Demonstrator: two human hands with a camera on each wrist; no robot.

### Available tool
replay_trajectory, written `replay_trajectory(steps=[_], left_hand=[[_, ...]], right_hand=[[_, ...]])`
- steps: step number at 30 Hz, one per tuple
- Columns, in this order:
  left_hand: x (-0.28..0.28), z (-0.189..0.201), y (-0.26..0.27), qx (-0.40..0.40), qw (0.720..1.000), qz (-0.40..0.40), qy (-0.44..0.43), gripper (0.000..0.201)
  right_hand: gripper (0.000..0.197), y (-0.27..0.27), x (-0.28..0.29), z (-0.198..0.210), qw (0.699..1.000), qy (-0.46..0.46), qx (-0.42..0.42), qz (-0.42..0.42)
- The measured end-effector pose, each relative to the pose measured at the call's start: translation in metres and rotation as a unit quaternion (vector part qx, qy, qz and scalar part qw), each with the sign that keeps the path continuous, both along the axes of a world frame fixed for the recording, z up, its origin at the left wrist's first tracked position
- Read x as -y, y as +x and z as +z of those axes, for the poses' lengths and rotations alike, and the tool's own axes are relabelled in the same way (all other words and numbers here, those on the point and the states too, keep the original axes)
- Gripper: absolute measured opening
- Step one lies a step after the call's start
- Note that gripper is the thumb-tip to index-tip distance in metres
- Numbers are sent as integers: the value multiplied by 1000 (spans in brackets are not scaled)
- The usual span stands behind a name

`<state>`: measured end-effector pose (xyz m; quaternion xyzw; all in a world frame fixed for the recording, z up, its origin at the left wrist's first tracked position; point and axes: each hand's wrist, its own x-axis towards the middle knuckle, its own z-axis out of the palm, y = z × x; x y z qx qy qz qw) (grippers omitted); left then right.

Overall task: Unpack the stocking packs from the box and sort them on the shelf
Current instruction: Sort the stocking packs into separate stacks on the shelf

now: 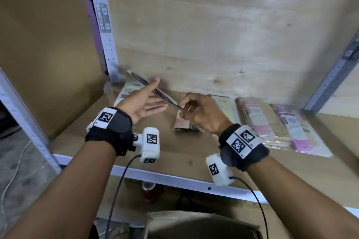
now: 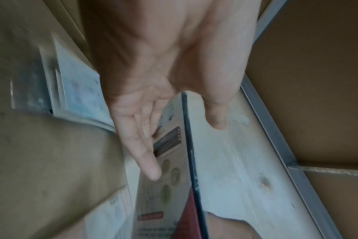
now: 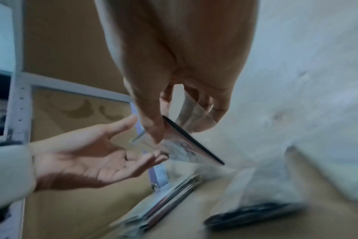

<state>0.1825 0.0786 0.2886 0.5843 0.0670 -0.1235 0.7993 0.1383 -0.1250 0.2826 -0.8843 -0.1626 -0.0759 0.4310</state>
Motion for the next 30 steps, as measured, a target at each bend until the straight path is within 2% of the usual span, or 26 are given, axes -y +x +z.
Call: replay_trajectory(steps=[2,4,7,9,12,14,16,19,21,23,25,30], left_hand=[[17,-3,-3,7,1000,-7,-13,32],[33,-9,-6,15,999,-32,-11,32],[51,-14,-12,43,995,-92,4,25],[66,-16,-17,51,989,-135,-4,29],[84,-21,-21,38,982,-185,-10,39],[95,-24,-21,27,980,-196,3,38],[108,-26,-18,22,983,-182,19,35],[114,-28,-6,45,994,-102,19,43],[113,-31,4,79,995,-59,31,35],[115,-35,9,101,992,-53,59,22],[120,-39,11,115,988,-63,78,20],[131,-43,15,96,992,-70,53,9]], right_hand=[[24,-11,25,2,998,-52,16,12],[31,-20,52,1,998,-57,-21,8],[33,-25,85,-9,997,31,-24,-71],[37,-26,109,-17,986,99,-29,-129],[42,-29,134,-26,972,149,-151,-105],[36,-32,145,-31,963,178,-188,-74],[32,-37,158,-32,957,209,-188,-66],[30,-44,175,-31,951,225,-202,-60],[30,-47,183,-30,948,225,-216,-59],[32,-50,190,-30,946,224,-225,-62],[32,-53,197,-31,948,215,-224,-63],[33,-61,209,-31,945,244,-207,-60]])
